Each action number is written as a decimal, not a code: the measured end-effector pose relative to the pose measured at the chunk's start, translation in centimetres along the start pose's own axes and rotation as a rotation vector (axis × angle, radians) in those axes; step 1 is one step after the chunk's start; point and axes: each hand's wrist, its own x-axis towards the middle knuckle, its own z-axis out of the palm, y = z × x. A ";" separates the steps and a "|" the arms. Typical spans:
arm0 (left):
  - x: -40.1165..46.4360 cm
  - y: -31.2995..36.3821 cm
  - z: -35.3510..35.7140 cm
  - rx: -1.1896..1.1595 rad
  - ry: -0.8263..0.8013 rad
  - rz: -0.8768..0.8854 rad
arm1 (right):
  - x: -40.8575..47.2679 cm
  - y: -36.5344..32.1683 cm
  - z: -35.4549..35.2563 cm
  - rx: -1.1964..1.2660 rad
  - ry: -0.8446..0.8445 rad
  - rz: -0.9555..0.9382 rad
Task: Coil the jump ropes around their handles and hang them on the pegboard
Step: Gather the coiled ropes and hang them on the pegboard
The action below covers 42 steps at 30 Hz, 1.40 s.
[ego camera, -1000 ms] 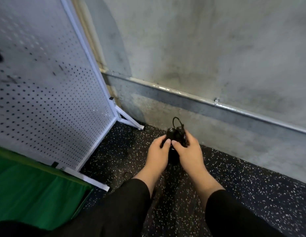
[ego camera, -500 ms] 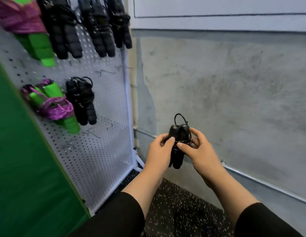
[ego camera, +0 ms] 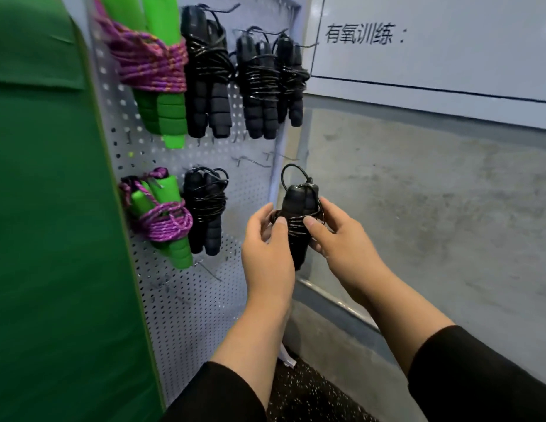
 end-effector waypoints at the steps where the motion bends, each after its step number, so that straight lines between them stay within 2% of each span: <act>1: 0.7 0.0 -0.2 -0.011 0.015 -0.003 | 0.7 0.0 0.6 0.010 -0.016 0.001; 6: 3.2 0.0 -0.9 -0.029 0.036 -0.011 | 3.7 0.7 2.0 0.091 0.004 0.053; 23: 5.3 -0.5 -1.3 -0.120 0.040 -0.128 | 7.4 1.0 3.0 0.005 -0.044 0.059; 42: 5.5 -0.5 -0.3 -0.135 0.045 -0.108 | 8.7 1.6 2.8 -0.044 0.014 0.033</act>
